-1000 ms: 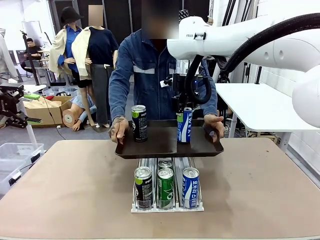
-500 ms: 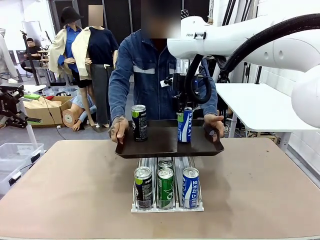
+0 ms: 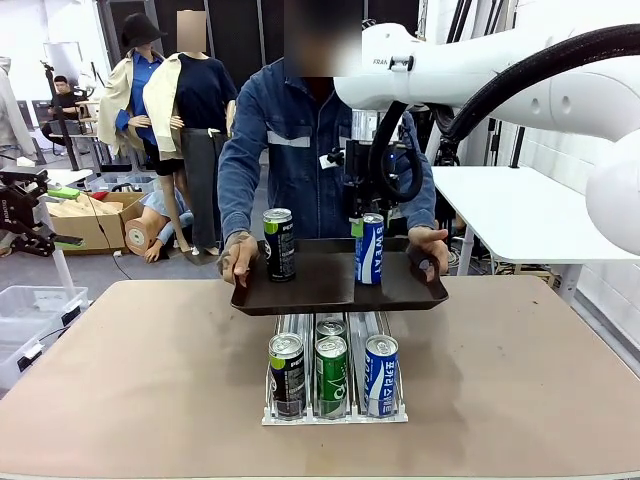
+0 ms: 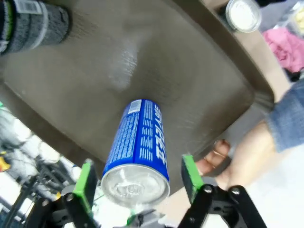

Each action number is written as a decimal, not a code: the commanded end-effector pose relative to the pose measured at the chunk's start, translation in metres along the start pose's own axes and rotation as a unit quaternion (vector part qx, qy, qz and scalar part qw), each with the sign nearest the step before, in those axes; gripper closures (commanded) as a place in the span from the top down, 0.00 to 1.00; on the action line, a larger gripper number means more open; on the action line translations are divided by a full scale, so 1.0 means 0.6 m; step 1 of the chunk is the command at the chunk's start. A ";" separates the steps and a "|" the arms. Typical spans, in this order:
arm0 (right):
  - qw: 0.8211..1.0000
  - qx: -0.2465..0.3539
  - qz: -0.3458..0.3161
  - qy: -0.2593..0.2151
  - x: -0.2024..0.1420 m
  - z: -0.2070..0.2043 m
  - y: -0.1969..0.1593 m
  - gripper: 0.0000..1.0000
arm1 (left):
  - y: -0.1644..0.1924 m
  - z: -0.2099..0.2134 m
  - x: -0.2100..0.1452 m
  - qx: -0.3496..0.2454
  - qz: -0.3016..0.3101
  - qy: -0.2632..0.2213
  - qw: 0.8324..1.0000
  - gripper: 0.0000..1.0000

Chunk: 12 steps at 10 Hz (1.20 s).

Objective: Retrieve and hand over the desired beverage to the person.
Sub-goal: Place the picked can on the Handle tray extended by the person.

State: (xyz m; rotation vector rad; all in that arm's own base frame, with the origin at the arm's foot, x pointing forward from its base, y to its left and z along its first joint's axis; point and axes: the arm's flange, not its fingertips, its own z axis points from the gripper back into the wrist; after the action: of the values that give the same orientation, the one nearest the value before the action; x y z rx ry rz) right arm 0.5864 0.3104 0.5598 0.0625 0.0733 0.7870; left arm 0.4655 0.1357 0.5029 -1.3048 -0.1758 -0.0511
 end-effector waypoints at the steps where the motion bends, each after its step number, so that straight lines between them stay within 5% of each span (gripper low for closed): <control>1: 0.999 -0.033 0.007 0.004 -0.008 0.045 0.014 1.00 | -0.002 0.001 -0.002 0.002 -0.002 -0.005 1.000 1.00; 12: 0.999 -0.040 0.008 -0.014 -0.043 0.095 0.037 1.00 | -0.002 0.001 -0.002 0.002 -0.002 -0.005 1.000 1.00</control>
State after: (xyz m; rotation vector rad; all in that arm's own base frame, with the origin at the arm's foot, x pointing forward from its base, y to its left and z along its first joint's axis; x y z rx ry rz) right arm 0.5574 0.3061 0.6185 -0.0025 0.0164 0.8044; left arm 0.4655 0.1357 0.5029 -1.3048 -0.1759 -0.0511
